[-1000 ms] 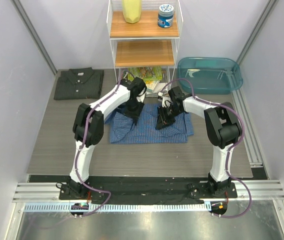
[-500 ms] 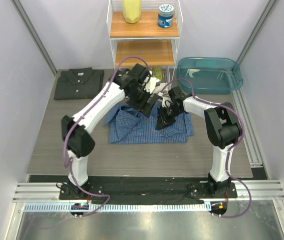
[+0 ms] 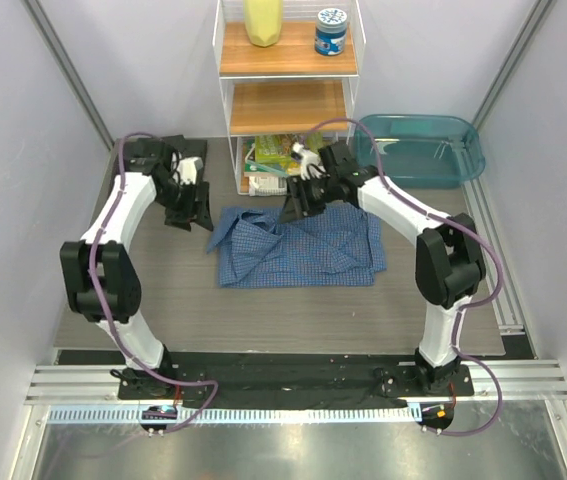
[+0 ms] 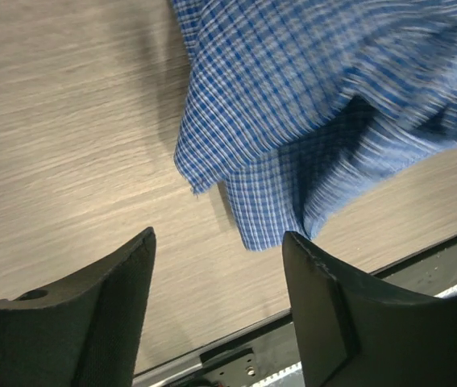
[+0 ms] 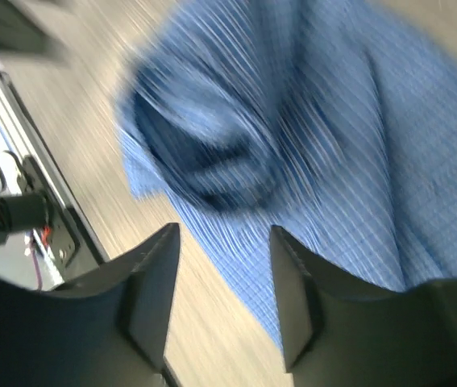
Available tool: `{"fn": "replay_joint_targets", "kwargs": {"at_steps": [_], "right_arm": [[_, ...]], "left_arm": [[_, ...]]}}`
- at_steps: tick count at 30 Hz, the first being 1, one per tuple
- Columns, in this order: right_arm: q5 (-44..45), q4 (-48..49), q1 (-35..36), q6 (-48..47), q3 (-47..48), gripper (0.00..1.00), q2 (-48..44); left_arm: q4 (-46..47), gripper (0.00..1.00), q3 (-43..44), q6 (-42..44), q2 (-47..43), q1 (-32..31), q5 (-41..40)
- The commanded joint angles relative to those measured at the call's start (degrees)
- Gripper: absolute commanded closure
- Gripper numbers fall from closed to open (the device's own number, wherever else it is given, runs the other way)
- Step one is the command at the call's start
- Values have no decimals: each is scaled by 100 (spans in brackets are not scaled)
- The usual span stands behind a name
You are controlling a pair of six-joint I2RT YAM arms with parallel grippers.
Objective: Fold and stack the long sleeve shirts
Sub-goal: Fold the shirt
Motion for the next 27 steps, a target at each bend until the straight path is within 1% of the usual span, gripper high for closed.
{"fn": "replay_joint_targets", "kwargs": {"at_steps": [1,2,3,7,10,12,15,16,18,19,21,22,24,25,27], "right_arm": [[355,285,474,100,952,43,472],[417,294,527,92,1076,38,544],[487,286,640,118,1191,37,640],[426,242,861,223,1560,36,966],[347,180,1019,232,1552,36,1089],[347,119,1081,162,1413,36,1089],[364,66,1107,66,1184,44,984],[434,22,1107,-30,1139,52,940],[487,-48,1099,-145,947,63,756],[496,-57,1099,-224,885,73,677],[496,-145,1081,-312,701,80,493],[496,-189,1081,-417,639,83,439],[540,-364,1064,-532,446,84,273],[558,-417,1046,-593,349,84,220],[663,-549,985,-778,86,82,114]], "left_arm": [[518,32,-227,-157,266,15,291],[667,31,-305,-218,319,15,300],[721,31,-324,-245,345,15,291],[914,30,-350,-351,556,6,309],[1002,30,-350,-360,697,-29,441],[1002,28,-341,-316,758,-99,458],[1002,25,-367,-272,785,-257,371],[1011,24,-376,-272,785,-327,344],[1038,25,-394,-272,785,-407,239],[1107,28,-420,-272,768,-494,108],[1152,34,-403,-263,776,-635,-42],[1143,42,-351,-263,811,-679,-191],[1143,52,-271,-280,847,-793,-218],[1108,64,-149,-289,890,-837,-218],[1064,73,-17,-316,934,-934,-122]]}}
